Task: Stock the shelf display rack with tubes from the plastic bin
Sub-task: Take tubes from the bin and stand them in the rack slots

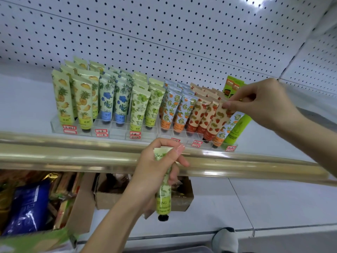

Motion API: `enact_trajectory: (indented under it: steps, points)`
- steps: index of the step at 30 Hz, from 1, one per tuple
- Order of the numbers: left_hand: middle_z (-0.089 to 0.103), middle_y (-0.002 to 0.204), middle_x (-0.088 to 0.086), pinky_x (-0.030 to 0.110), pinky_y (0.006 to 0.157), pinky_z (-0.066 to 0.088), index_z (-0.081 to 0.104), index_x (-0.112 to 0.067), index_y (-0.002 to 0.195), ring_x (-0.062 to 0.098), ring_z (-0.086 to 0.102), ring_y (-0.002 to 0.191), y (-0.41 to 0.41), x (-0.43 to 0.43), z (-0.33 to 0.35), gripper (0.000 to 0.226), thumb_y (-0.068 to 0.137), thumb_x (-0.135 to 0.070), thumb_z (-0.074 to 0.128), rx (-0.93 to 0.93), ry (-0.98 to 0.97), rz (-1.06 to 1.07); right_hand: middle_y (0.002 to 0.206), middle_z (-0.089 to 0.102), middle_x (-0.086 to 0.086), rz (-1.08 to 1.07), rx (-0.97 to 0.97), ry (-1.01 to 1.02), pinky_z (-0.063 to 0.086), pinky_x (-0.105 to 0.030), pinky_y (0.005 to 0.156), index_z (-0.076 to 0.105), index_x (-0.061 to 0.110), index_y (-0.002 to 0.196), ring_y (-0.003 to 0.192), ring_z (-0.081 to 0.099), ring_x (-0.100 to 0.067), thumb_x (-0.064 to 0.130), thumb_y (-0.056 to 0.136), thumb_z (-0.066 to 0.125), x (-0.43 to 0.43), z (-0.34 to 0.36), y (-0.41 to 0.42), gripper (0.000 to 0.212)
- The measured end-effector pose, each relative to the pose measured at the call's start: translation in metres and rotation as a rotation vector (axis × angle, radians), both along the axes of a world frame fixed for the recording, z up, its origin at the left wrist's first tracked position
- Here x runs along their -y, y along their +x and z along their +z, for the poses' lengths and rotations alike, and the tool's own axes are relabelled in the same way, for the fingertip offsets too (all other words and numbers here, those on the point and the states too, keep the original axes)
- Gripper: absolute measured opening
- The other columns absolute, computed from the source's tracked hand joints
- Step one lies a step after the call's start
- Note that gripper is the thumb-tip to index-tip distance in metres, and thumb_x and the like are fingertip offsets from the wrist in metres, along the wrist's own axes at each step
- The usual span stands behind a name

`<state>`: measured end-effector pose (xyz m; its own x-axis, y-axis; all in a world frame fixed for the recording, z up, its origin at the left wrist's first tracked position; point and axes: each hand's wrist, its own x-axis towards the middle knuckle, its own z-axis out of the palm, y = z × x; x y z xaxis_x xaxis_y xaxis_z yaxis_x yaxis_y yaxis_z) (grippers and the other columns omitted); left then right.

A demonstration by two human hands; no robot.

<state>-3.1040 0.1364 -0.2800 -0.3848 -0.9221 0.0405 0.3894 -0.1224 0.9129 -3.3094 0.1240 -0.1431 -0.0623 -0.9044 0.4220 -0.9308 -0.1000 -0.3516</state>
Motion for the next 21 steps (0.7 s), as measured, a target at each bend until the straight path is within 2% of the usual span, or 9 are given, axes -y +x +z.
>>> enact_trajectory:
  steps: [3,6,7,10,13,16,21]
  points:
    - [0.066,0.068,0.008,0.023,0.042,0.037,0.057,-0.006,0.099,0.010,0.039,0.038,0.001,0.001,0.000,0.040,0.072,-0.035,0.064,0.000,-0.005,0.001,0.035,0.032,0.007,-0.002,-0.003,0.017,0.019,-0.014,0.038,0.071,0.020,0.066,0.036,0.026,-0.011,0.031,0.074,0.077,0.003,-0.004,-0.001,0.015]
    - [0.065,0.066,0.008,0.022,0.041,0.035,0.057,-0.006,0.098,0.010,0.038,0.037,0.003,0.001,-0.001,0.039,0.072,-0.035,0.064,-0.008,0.005,0.000,0.046,0.049,-0.005,-0.020,-0.043,0.067,0.023,-0.012,0.036,0.071,0.021,0.064,0.035,0.033,-0.008,0.031,0.076,0.076,0.007,-0.005,-0.001,0.017]
    - [0.065,0.066,0.008,0.022,0.041,0.035,0.057,-0.006,0.097,0.010,0.038,0.037,0.003,0.001,-0.001,0.038,0.073,-0.035,0.064,-0.012,0.011,-0.002,0.044,0.050,-0.002,-0.035,-0.054,0.085,0.024,-0.011,0.035,0.071,0.019,0.064,0.034,0.035,-0.006,0.031,0.077,0.076,0.008,-0.005,0.000,0.018]
    - [0.065,0.067,0.008,0.021,0.040,0.034,0.058,-0.008,0.098,0.010,0.037,0.037,0.004,0.002,-0.002,0.037,0.075,-0.036,0.063,-0.016,0.027,-0.010,0.032,0.045,0.011,-0.069,-0.103,0.114,0.027,-0.010,0.035,0.070,0.017,0.066,0.034,0.041,-0.001,0.030,0.078,0.074,0.011,-0.001,0.002,0.019]
    - [0.065,0.067,0.008,0.021,0.040,0.033,0.058,-0.008,0.101,0.010,0.037,0.037,0.003,0.002,-0.002,0.040,0.073,-0.037,0.063,-0.021,0.037,-0.014,0.036,0.042,0.006,-0.082,-0.204,0.097,0.028,-0.016,0.043,0.071,0.018,0.072,0.039,0.041,-0.009,0.032,0.078,0.075,0.012,0.000,0.004,0.016]
    - [0.065,0.066,0.008,0.021,0.040,0.033,0.058,-0.007,0.103,0.010,0.036,0.037,0.003,0.002,-0.002,0.042,0.073,-0.036,0.062,-0.022,0.038,-0.012,0.045,0.041,0.004,-0.081,-0.227,0.076,0.028,-0.023,0.046,0.072,0.017,0.076,0.043,0.036,-0.009,0.031,0.078,0.075,0.014,0.000,0.004,0.014]
    - [0.065,0.066,0.008,0.021,0.041,0.033,0.059,-0.009,0.107,0.010,0.036,0.037,0.003,0.003,-0.003,0.043,0.074,-0.036,0.061,-0.021,0.035,-0.006,0.043,0.041,0.007,-0.071,-0.240,0.062,0.028,-0.014,0.043,0.073,0.018,0.075,0.040,0.042,-0.009,0.030,0.078,0.075,0.016,-0.002,0.003,0.012]
